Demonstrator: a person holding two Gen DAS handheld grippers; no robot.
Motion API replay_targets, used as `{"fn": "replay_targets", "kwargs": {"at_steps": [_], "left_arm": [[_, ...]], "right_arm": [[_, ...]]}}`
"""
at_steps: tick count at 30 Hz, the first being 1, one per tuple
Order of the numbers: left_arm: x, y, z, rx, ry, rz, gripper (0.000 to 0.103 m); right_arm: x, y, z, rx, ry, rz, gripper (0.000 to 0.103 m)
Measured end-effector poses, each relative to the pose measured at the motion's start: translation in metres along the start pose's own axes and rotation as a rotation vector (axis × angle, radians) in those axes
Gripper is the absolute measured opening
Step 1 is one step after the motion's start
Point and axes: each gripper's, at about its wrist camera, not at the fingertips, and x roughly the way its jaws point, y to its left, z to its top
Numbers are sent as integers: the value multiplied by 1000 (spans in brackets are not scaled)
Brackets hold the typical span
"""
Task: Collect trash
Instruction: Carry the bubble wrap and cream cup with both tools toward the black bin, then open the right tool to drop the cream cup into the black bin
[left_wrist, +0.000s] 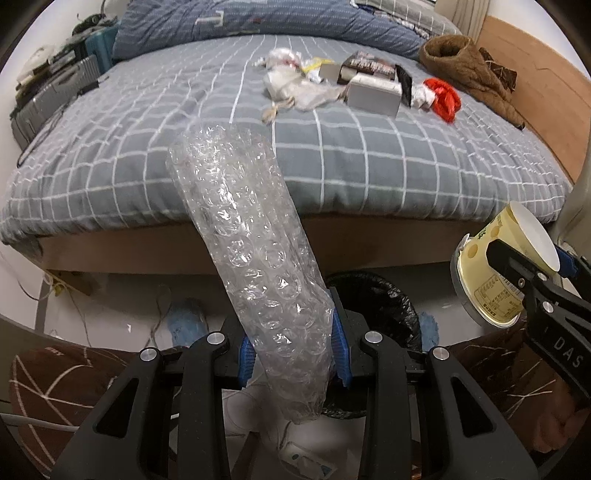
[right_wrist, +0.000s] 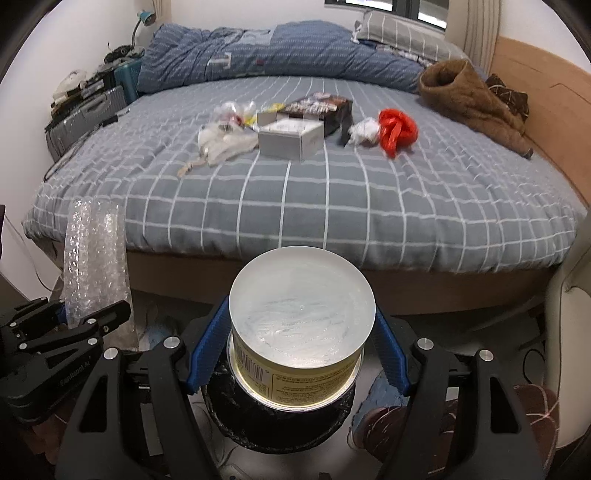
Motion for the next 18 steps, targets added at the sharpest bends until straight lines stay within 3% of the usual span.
{"fn": "replay_targets", "kwargs": {"at_steps": [18], "left_arm": [[84,4,-7,-6,128,-32,33]], "right_arm": [[86,12,-30,-21,163,24,69]]}}
